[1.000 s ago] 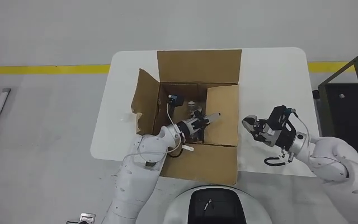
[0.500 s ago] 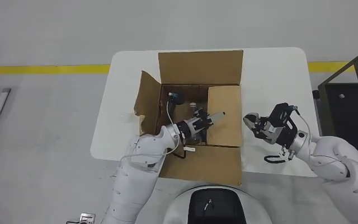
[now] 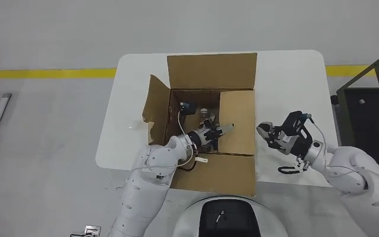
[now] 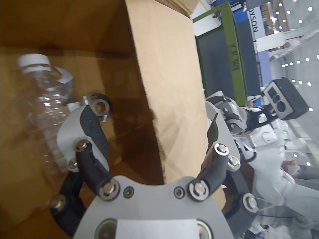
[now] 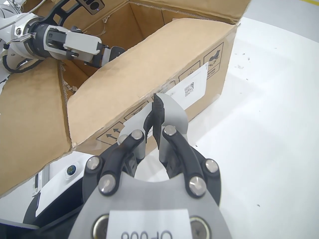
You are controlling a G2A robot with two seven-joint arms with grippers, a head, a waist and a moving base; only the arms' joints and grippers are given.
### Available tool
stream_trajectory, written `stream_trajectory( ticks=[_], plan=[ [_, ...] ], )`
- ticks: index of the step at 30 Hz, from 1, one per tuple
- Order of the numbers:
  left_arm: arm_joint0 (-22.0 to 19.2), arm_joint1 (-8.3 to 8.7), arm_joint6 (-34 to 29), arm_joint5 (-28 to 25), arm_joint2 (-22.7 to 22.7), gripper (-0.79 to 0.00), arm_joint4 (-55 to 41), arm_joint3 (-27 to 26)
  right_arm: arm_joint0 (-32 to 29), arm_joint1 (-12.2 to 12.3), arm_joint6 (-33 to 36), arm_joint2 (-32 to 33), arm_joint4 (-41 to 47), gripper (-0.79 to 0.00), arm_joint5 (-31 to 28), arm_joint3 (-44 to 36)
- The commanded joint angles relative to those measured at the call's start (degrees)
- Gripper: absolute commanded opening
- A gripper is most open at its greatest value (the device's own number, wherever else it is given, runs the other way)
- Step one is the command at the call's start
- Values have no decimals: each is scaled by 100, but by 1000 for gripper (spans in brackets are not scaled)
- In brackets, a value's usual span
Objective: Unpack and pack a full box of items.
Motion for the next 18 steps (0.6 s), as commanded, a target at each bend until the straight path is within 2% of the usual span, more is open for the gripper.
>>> stream_trajectory(
  ticks=[1, 7, 11, 15, 16, 18],
  plan=[
    [-23, -13, -113, -54, 13, 0, -395, 6, 25, -4, -1, -26, -4, -785, -7, 10],
    [-74, -43, -162, -64, -27, 0, -1233, -101, 79, -12, -38, -42, -17, -785, 22, 31],
    [-138, -61, -118, -130, -43, 0, -1649, -301, 41, -7, -112, 138, 35, -785, 262, -38],
    [-287, -62, -215, -170, 25, 0, -1642, -476, -67, 9, -156, 526, 415, -711, 523, -181],
    [-305, -73, -215, -187, 67, 0, -1759, -536, -90, 17, -125, 645, 543, -662, 573, -223],
    [-378, -93, -244, -214, 191, 0, -1833, -618, -136, 33, -16, 893, 836, -650, 667, -318]
  ],
)
